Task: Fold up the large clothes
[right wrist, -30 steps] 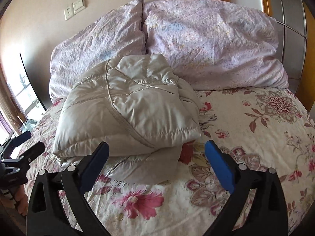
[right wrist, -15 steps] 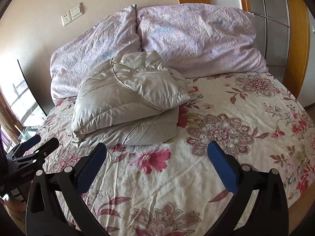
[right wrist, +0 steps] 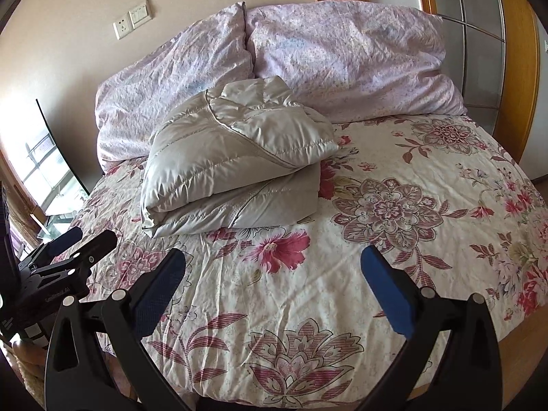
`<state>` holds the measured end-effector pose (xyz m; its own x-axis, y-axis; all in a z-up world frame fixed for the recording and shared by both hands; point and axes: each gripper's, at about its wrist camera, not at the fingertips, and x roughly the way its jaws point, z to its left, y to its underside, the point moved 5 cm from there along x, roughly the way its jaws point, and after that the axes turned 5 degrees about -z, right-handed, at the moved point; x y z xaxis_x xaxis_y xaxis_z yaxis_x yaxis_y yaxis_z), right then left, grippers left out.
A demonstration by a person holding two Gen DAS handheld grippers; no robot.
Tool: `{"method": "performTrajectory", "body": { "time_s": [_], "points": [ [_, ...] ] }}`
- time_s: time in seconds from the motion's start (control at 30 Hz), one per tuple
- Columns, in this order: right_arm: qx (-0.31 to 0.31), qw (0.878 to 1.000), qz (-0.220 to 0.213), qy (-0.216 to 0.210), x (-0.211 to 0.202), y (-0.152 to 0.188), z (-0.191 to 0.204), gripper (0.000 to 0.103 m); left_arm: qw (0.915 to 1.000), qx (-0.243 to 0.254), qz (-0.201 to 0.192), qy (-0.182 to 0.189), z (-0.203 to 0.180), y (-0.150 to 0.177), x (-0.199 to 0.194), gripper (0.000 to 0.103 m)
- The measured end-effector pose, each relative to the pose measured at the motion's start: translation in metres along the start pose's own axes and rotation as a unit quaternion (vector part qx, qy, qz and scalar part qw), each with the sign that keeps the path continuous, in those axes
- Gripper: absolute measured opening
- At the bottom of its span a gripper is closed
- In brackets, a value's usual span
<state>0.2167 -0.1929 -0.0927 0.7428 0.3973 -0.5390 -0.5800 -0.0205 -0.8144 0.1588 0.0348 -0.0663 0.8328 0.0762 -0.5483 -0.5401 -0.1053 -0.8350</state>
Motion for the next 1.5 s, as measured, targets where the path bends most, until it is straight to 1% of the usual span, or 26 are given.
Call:
{"method": "performTrajectory", "body": {
  "time_s": [0.2, 0.5, 0.77, 1.5],
  "points": [
    [0.001, 1.000, 0.003, -0.002, -0.004, 0.002, 0.001, 0.102, 1.0000, -0.002, 0.002, 0.007, -0.002, -0.001, -0.002, 0.101],
    [0.003, 1.000, -0.003, -0.004, -0.012, 0.002, 0.002, 0.102, 0.9999, -0.003, 0.003, 0.012, -0.006, 0.000, -0.008, 0.101],
    [0.003, 1.000, -0.003, -0.005, -0.012, 0.001, 0.002, 0.102, 0.9999, -0.008, 0.006, 0.011, -0.005, 0.001, -0.007, 0.101],
    [0.000, 1.000, 0.003, -0.006, -0.007, 0.000, 0.003, 0.102, 0.9999, -0.001, 0.006, 0.011, -0.007, 0.000, -0.006, 0.101]
  ]
}}
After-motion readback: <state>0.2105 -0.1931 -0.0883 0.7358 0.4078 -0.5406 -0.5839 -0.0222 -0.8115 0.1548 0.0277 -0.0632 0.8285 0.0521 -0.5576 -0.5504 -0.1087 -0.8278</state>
